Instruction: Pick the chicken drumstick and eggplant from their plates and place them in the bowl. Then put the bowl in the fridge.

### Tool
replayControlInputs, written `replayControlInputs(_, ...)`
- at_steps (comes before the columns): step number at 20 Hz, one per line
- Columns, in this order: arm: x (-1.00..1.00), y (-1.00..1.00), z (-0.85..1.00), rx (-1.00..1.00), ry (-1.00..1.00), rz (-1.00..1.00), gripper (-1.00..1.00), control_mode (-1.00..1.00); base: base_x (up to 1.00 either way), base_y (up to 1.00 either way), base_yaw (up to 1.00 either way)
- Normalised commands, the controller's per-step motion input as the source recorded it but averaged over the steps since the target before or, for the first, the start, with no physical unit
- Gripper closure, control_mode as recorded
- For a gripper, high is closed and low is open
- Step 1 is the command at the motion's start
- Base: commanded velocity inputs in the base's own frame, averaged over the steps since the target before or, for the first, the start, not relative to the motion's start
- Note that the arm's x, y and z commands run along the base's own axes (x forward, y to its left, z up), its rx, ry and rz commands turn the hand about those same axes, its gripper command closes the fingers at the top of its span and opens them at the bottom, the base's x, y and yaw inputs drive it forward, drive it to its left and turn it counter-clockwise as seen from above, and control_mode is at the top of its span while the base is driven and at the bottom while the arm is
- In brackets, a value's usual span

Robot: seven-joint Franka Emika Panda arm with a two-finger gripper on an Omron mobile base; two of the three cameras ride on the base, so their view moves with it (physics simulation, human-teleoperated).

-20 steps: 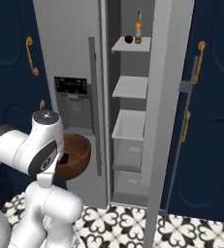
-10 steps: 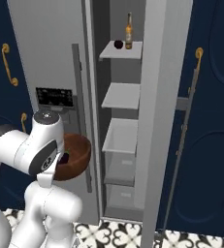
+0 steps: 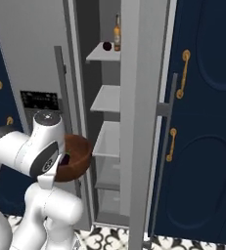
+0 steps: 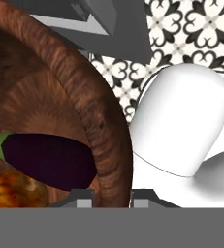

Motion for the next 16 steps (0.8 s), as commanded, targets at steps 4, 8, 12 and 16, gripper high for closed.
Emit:
replayControlInputs(4,0.00,0.00,0.00,0.00,0.00,0.00,1.00,1.00,0.57,0.00,0.00)
replayControlInputs(8,0.00,0.00,0.00,0.00,0.00,0.00,1.00,1.00,0.54,-0.06,0.00)
replayControlInputs(12,0.00,0.00,0.00,0.00,0.00,0.00,1.00,1.00,0.29,-0.23,0.00)
replayControlInputs(16,0.00,0.00,0.00,0.00,0.00,0.00,1.00,1.00,0.42,-0.31,0.00)
